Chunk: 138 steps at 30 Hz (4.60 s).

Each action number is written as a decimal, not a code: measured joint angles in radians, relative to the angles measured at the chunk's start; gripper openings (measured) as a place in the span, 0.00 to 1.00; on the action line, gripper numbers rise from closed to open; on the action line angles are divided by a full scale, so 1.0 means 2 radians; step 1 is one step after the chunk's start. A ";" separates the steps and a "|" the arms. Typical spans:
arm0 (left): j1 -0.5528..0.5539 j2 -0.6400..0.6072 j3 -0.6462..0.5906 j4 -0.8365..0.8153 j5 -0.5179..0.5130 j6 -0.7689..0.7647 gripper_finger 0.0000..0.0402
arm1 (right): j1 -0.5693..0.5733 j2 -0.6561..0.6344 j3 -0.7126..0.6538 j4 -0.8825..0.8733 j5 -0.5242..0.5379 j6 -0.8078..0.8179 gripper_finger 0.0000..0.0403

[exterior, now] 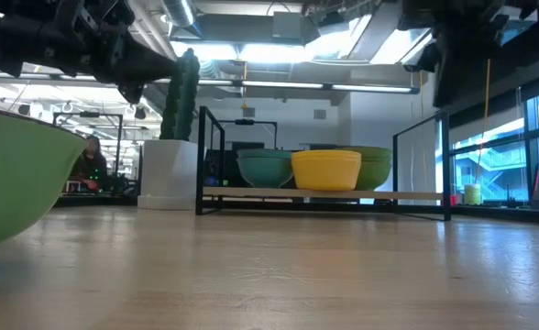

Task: Pick & Place Mini bowls
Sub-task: Stack the yellow bowl on top of the yellow bowl on the shelf

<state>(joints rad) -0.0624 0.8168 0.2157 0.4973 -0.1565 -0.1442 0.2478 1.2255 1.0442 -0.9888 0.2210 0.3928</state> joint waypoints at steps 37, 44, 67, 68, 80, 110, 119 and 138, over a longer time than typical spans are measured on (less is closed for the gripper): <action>-0.067 0.074 0.000 0.090 -0.059 0.009 0.02 | 0.111 0.001 -0.001 -0.143 0.047 0.181 0.46; -0.066 0.074 0.000 0.090 -0.069 0.009 0.01 | 0.111 0.001 -0.001 -0.131 0.060 0.179 0.44; -0.066 0.074 0.000 0.090 -0.069 -0.023 0.01 | 0.110 0.002 -0.001 -0.118 0.028 0.181 0.43; -0.067 0.074 0.000 0.090 -0.068 -0.030 0.02 | 0.110 0.002 -0.001 -0.118 0.023 0.182 0.43; -0.093 0.074 0.000 0.094 -0.070 -0.002 0.01 | 0.110 0.002 -0.001 -0.099 0.087 0.156 0.43; -0.092 0.074 0.000 0.154 -0.035 0.084 0.02 | 0.097 0.002 -0.001 0.098 0.141 -0.021 0.43; -0.092 0.074 0.000 0.146 -0.083 0.090 0.01 | 0.097 0.002 -0.001 0.109 0.142 -0.029 0.43; -0.092 0.074 0.000 0.144 -0.083 0.095 0.01 | 0.097 0.002 -0.001 0.123 0.142 -0.030 0.43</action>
<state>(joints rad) -0.2470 0.9646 0.2157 0.7853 -0.3225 0.0467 0.4412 1.2285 1.0412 -0.7422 0.5049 0.3320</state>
